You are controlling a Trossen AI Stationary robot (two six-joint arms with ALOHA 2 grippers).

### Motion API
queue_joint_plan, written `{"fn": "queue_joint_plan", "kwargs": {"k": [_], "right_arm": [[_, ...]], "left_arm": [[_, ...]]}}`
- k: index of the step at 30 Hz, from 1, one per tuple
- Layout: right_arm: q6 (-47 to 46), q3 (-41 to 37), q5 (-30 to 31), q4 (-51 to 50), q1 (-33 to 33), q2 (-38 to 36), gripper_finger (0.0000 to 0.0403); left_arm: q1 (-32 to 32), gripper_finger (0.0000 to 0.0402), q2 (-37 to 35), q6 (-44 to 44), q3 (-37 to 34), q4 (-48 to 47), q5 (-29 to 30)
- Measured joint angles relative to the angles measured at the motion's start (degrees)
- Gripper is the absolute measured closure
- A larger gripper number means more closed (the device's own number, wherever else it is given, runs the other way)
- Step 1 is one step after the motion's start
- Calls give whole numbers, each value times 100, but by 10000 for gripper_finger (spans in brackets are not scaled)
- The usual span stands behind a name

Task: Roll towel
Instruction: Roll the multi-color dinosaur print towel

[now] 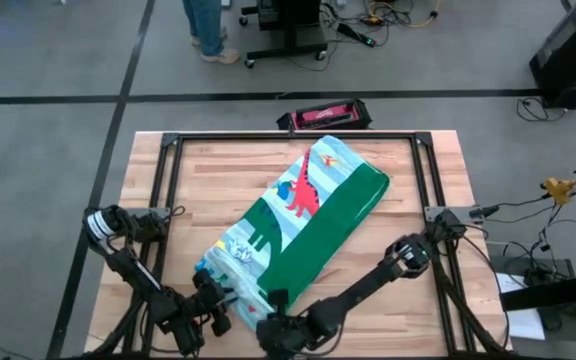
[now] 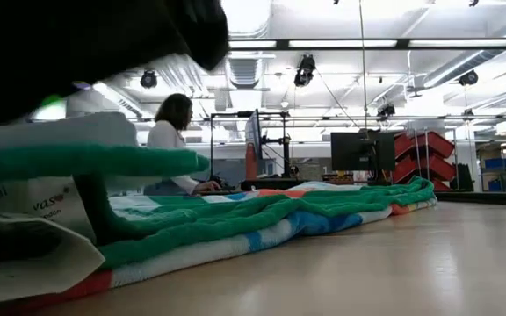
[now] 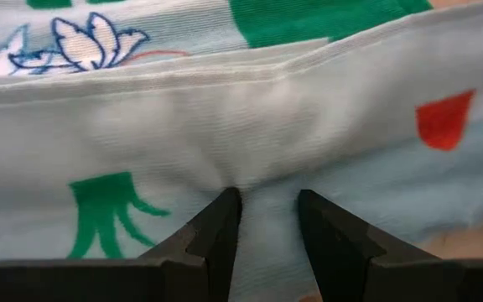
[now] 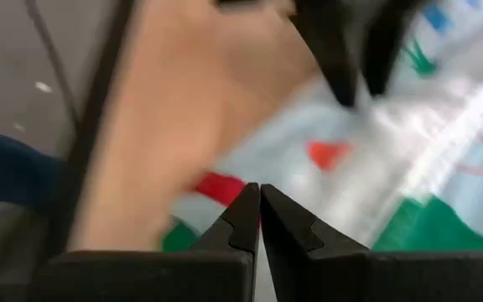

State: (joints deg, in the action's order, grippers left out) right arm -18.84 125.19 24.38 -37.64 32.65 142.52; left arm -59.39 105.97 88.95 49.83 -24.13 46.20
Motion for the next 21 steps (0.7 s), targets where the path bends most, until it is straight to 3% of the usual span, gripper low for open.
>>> {"fn": "queue_joint_plan", "kwargs": {"k": [7,12,17,19,21], "right_arm": [[-391,-646,2,224,4,-9,403],[-360,-789,22,327,-1,-22,403],[-134,-613,-36,346,-5,0,403],[-112,-582,-58,370,-8,2,403],[-111,-583,-56,374,-8,2,403]], "left_arm": [[-35,285,-201,-171,135,-79,-85],[-42,285,-706,36,386,-1111,-10],[-35,285,-1113,1324,396,-3063,330],[2,285,-1175,2057,201,-3679,54],[21,285,-1269,2417,-88,-3678,-339]]}}
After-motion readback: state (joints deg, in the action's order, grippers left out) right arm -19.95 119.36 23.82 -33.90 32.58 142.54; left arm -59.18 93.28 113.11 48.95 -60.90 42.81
